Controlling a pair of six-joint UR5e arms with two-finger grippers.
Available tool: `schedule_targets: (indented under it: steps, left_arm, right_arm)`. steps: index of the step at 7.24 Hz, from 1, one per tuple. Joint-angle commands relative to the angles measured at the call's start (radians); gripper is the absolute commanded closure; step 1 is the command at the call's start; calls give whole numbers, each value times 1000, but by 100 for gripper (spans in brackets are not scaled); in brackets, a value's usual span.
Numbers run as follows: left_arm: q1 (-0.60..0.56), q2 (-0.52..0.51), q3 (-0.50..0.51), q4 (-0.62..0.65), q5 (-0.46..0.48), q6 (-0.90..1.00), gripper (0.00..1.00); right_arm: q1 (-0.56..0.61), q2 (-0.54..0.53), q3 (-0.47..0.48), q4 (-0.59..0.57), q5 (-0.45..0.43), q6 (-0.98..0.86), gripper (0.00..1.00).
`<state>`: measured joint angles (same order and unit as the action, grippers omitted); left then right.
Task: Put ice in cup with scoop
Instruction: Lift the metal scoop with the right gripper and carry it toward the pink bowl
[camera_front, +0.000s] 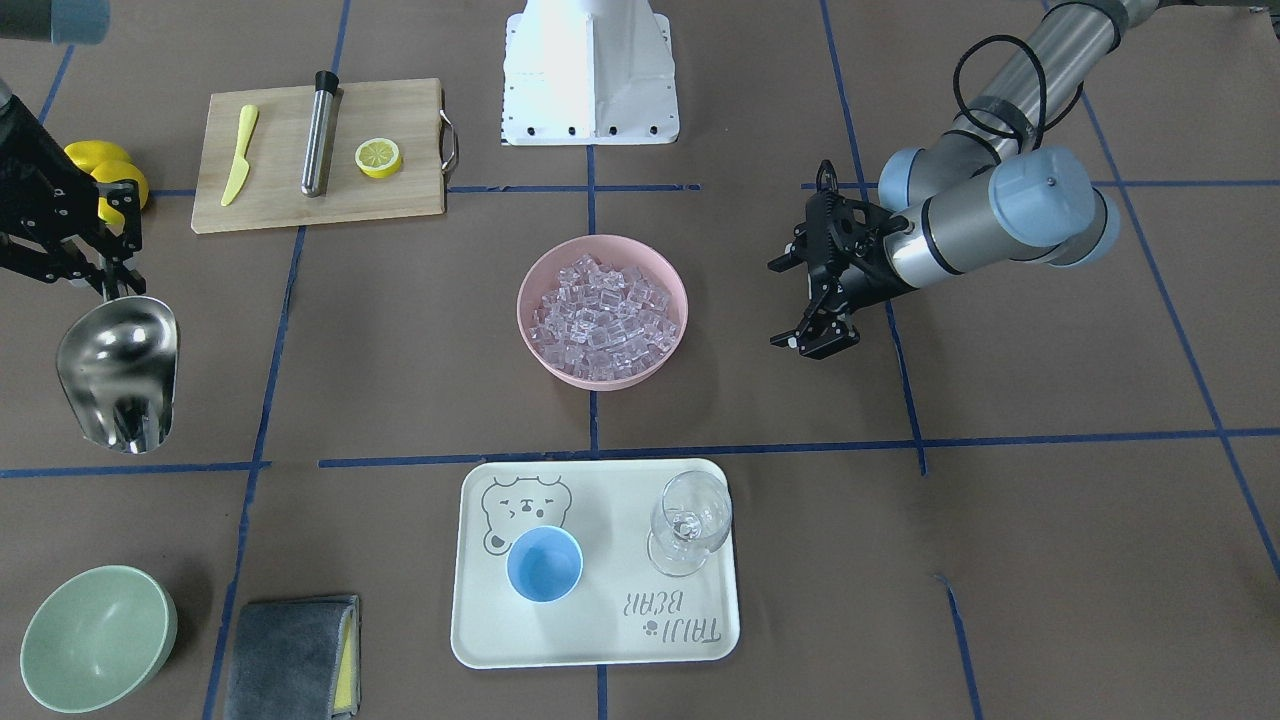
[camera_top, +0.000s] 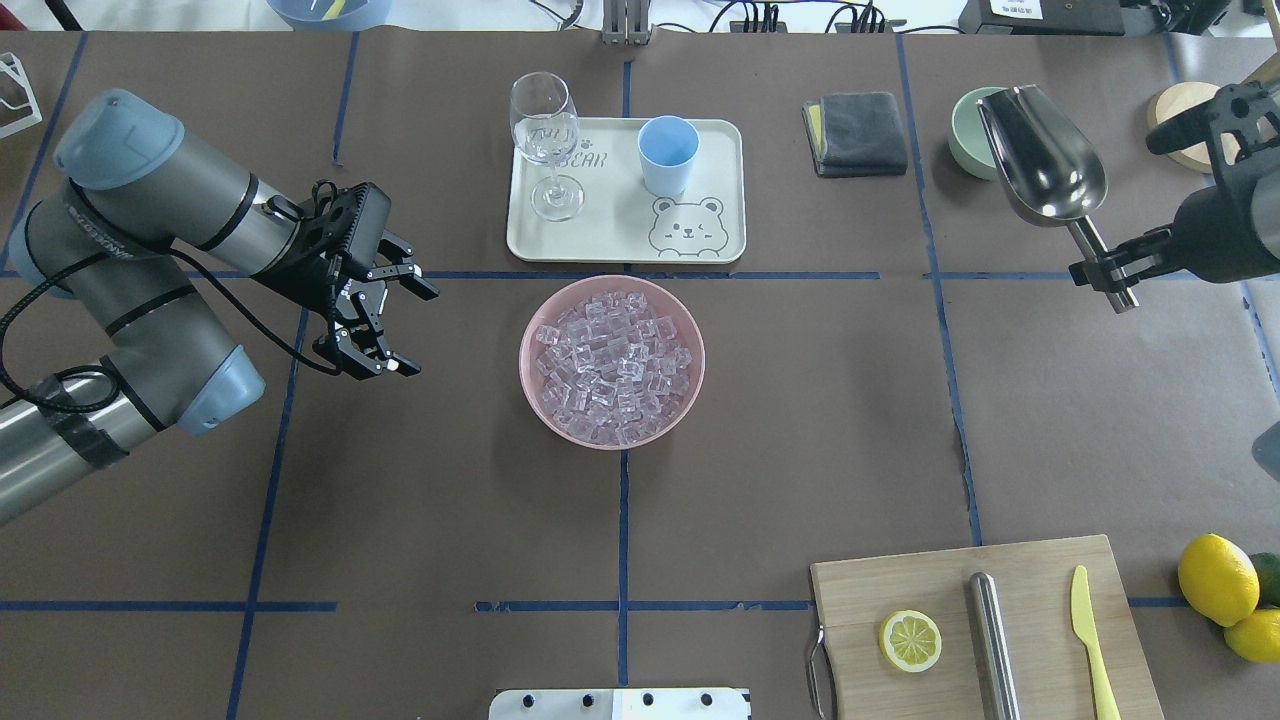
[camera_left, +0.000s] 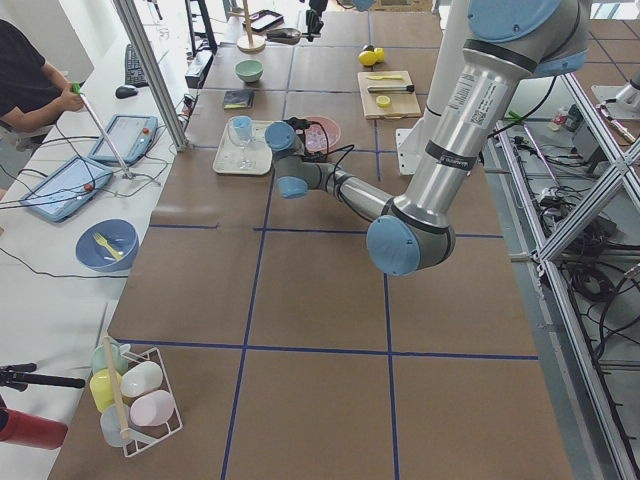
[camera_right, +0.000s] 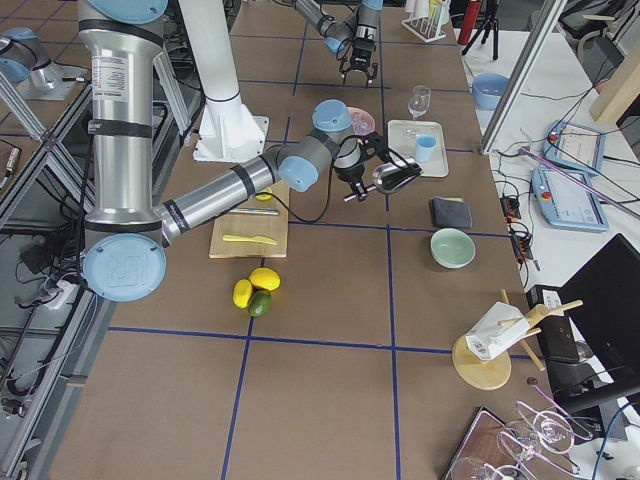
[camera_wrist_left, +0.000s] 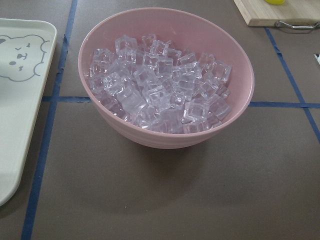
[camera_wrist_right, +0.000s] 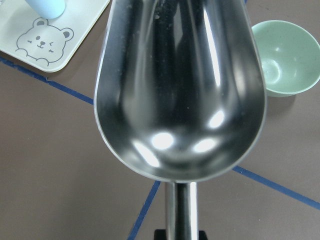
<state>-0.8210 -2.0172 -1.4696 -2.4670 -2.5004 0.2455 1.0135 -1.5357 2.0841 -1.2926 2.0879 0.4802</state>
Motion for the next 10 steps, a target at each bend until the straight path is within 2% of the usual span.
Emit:
schedule_targets:
  steps: [1,3,4,5,8,9,10]
  left_arm:
    - [0,0,0,2,0,0,0]
    - [2,2,0,3,0,0,0]
    - [2,2,0,3,0,0,0]
    - [2,2,0,5,2,0,0]
    - [12,-2,5,-4,5,5,0]
    - [20,-2,6,-4,9,5,0]
    - [22,-9,8,-4,44,2,0]
  right_arm:
    - [-4,109,5,-128,-28,3,100]
    - [-70,112,10,-134,-87,-3,100]
    - [-154,111,28,-166,-211,-47,100]
    - [-182,150,30,-279,-224,-125,100]
    - [-185,349,19,-638,-235,-542,100]
    - [-187,383,22,-674,-250,-645,100]
    - [-210,402,25,-691,-258,-653,100]
